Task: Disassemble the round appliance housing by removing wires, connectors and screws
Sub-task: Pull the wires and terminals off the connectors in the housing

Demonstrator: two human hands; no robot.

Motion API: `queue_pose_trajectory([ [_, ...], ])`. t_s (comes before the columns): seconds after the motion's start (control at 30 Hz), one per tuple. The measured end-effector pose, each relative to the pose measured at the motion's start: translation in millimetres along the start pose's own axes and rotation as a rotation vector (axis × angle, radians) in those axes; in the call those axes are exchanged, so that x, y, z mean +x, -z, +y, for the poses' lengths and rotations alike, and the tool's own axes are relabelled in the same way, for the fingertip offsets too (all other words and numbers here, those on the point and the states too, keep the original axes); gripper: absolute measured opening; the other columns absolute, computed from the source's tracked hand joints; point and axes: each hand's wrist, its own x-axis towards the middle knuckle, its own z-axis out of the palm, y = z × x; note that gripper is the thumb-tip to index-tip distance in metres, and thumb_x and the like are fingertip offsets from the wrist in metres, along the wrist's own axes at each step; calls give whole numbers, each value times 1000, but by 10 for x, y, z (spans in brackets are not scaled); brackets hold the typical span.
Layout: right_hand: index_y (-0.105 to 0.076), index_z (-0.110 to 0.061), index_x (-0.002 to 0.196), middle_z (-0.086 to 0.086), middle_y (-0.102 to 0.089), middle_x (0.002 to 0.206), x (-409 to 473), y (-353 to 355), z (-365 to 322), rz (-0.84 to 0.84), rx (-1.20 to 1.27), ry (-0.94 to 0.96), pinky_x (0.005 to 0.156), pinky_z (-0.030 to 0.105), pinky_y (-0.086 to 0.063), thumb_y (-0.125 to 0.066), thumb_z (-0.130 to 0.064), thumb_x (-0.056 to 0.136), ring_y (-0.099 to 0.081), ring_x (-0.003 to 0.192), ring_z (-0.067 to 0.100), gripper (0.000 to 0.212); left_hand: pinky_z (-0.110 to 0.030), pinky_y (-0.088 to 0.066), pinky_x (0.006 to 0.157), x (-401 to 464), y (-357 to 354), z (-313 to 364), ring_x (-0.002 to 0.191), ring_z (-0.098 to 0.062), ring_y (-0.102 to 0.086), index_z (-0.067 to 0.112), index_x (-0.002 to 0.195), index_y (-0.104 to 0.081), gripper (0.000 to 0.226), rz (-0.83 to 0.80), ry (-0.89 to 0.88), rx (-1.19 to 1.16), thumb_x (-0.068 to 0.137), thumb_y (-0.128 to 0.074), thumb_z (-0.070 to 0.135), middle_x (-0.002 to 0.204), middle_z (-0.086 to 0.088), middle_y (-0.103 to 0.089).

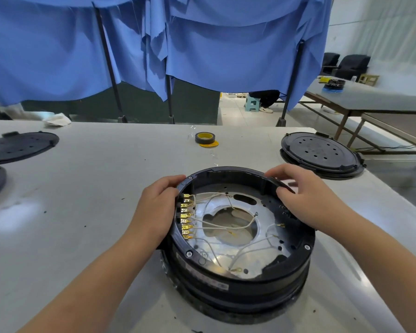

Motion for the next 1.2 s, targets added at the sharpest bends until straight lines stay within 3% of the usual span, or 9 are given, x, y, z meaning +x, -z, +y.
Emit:
queue_pose_trajectory([
  [0.07, -62, -29, 109, -10, -58, 115, 15, 15, -115, 39, -156, 104, 98, 29, -38, -53, -12, 89, -49, 114, 10, 28, -18, -48, 75, -11, 0, -12, 95, -7, -64, 19, 109, -69, 37, 4, 4, -33, 91, -42, 1, 101, 7, -70],
  [0.13, -63, -29, 108, -12, -57, 114, 47, -2, -308, 32, -169, 190, 94, 23, -35, -56, -19, 89, -47, 111, 7, 23, -21, -50, 80, -12, -5, -24, 97, -9, -64, 19, 109, -69, 37, 2, 1, -48, 90, -43, 1, 101, 7, -70],
  [0.23, -67, -29, 101, -14, -62, 100, 117, -190, -660, -86, -139, 299, 83, 18, -41, -61, -24, 88, -54, 95, 2, 16, -23, -50, 81, -16, -37, -47, 98, -11, -65, 19, 110, -69, 36, -7, -5, -69, 90, -45, 1, 103, 6, -70],
  [0.37, -73, -22, 93, -11, -66, 88, 231, -532, -965, -229, -219, 382, 79, 26, -51, -64, -27, 86, -60, 84, 5, 12, -28, -50, 89, -37, -74, -83, 102, -13, -65, 14, 113, -70, 35, -41, -47, -67, 91, -46, 0, 108, 0, -71],
  [0.53, -74, -22, 82, -9, -71, 78, 302, -614, -914, -287, -99, 285, 77, 31, -56, -68, -27, 82, -65, 75, 3, 8, -29, -49, 94, -31, -63, -118, 106, -10, -63, 18, 117, -68, 35, -67, -99, -46, 93, -45, 4, 110, 5, -70],
  [0.67, -75, -21, 89, -8, -72, 79, 269, -630, -838, -333, 1, 214, 78, 28, -57, -71, -27, 83, -67, 75, 2, 10, -16, -48, 82, -31, -61, -122, 97, 1, -63, 27, 108, -69, 35, -72, -128, -35, 93, -45, 5, 97, 21, -68],
  [0.8, -77, -22, 90, -6, -74, 79, 267, -648, -841, -324, 30, 188, 79, 33, -57, -73, -28, 82, -68, 75, 6, 12, -14, -47, 80, -20, -59, -130, 95, 3, -63, 24, 110, -69, 35, -67, -143, -33, 93, -45, 5, 97, 21, -67],
  [1.0, -78, -24, 87, -4, -74, 76, 281, -651, -826, -323, 40, 153, 77, 36, -58, -74, -26, 80, -69, 75, 14, 8, -1, -45, 69, -12, -50, -140, 89, 13, -61, 29, 106, -68, 36, -71, -156, -35, 93, -44, 4, 91, 26, -66],
  [1.2, -78, -26, 83, -8, -73, 70, 295, -665, -816, -317, 5, 132, 61, 19, -52, -74, -28, 80, -66, 64, 4, 6, -6, -47, 76, 4, -55, -152, 96, 6, -61, 23, 114, -68, 38, -66, -162, -16, 92, -43, 3, 99, 22, -66],
])
